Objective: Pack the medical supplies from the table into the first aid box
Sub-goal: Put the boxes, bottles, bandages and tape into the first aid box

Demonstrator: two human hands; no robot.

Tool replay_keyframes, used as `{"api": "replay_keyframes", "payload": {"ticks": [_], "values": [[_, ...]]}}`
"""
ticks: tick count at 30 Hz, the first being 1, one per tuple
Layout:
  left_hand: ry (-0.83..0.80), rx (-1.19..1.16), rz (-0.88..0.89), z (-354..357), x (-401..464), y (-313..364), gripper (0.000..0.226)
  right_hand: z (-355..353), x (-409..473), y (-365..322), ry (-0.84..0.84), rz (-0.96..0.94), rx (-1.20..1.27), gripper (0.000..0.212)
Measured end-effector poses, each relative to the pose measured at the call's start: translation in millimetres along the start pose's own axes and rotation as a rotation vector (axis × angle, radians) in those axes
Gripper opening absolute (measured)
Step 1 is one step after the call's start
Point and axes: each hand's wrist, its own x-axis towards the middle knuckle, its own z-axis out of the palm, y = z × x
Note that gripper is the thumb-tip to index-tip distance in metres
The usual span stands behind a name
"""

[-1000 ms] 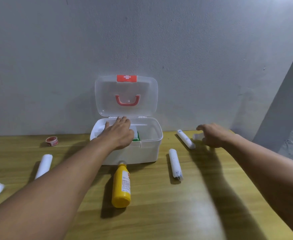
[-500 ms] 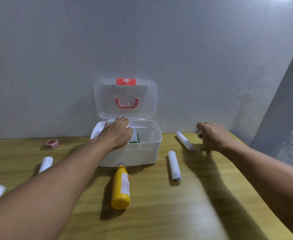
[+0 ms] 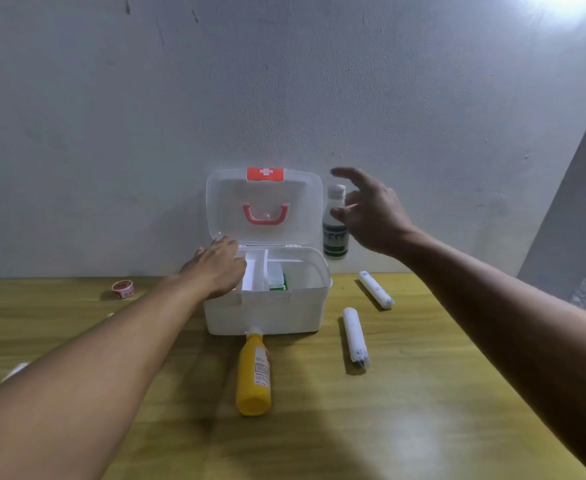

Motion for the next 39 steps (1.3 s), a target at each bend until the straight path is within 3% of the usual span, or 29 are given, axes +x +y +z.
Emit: {"api": "replay_keyframes", "payload": {"ticks": [5,14,20,25,33,39], "values": [[-0.058,0.102,-0.008,10.0,-1.4,-3.8,0.056,34.3,-7.1,-10.4,-0.102,0.073,0.149,0.034],[-0.065,0.170,-0.002,13.7,0.5,-6.1,0.062,75.5,-20.6,-12.2,-0.337,0.114,0.157,0.033],[-0.069,0.181,0.000,15.4,1.4,-6.9,0.062,77.7,-17.1,-9.1,-0.381,0.131,0.138,0.035],[-0.078,0.191,-0.005,15.4,2.5,-6.8,0.064,81.3,-18.8,-6.5,-0.460,0.058,-0.032,0.038],[-0.029,0.148,0.013,14.8,-0.4,-5.0,0.058,78.6,-23.8,-9.2,-0.476,0.051,-0.035,0.047],[0.140,0.115,0.077,11.9,-0.1,-0.5,0.034,63.8,-55.6,-33.0,-0.147,-0.160,-0.231,0.022]]}}
